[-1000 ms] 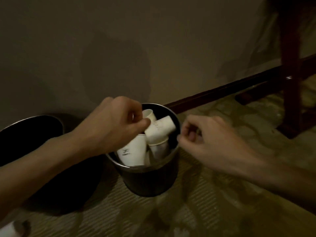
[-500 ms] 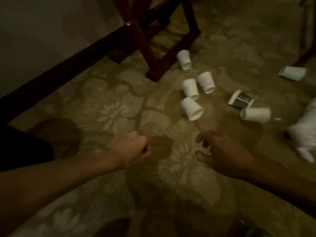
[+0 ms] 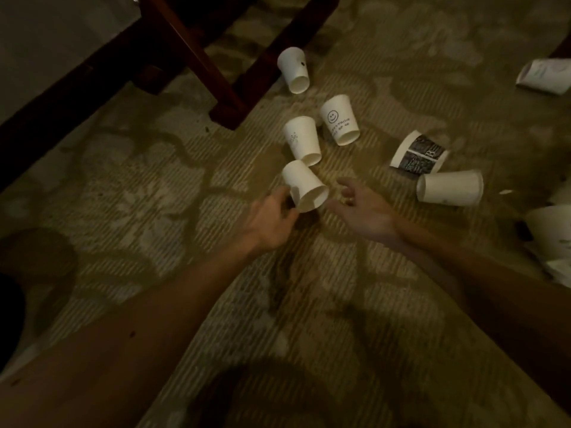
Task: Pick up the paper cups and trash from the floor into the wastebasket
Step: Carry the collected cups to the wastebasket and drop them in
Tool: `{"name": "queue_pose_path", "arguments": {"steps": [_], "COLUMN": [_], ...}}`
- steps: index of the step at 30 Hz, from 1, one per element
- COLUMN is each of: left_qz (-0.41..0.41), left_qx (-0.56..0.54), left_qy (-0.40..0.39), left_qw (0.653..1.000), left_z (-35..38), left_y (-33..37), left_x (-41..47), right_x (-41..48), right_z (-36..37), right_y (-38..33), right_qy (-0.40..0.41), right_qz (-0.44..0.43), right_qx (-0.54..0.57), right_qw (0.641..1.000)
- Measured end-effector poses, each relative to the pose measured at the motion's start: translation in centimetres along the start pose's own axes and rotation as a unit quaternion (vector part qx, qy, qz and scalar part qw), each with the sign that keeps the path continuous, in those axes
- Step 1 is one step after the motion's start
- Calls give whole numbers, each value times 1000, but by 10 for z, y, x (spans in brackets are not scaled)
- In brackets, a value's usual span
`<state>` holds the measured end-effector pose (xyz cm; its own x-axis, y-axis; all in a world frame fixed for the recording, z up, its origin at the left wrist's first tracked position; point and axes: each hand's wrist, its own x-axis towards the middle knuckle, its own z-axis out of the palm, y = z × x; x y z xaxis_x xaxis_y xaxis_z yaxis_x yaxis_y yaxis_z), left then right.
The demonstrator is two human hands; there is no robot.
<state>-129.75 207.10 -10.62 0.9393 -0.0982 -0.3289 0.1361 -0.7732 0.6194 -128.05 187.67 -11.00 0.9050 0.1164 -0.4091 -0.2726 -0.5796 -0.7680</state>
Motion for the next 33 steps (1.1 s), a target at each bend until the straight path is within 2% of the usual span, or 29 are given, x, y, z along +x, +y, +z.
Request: {"name": "queue_pose_path", "arguments": {"steps": [8,13,21,25,27,30,31,33], "left_qz": [-73,-73,-102,-103,-103,-82,-71,-25], "left_qx": [-157,-264,-315,-312,-314,-318,-306,-215], "left_qy": [-49,-30,-50,-10,-44,-156,-198,-287], "left_qw": [984,961,942,944,943,932,929,933], "left_z": [20,28,45,61,67,82,90,105], "left_y": [3,15,39,47,58,87,97,113], "left_x": [36,18,-30,-44,-45,-48,-50,-51], "right_x": [39,36,-14,-55,-73,-101,-110,-128], "right_z": [14,19,-15,-43,-54,-70,-74,-84], "right_y": [-2,8,47,79,91,106,110,117], "right_qy": [-35,-14,-68,-105,-96,-87,-89,-97], "right_qz": [41,124,180,201,194,173,164,136], "right_qx": [65,166,221,222,226,190,183,172], "right_qw": [996,978,956,948,950,963,965,971]}}
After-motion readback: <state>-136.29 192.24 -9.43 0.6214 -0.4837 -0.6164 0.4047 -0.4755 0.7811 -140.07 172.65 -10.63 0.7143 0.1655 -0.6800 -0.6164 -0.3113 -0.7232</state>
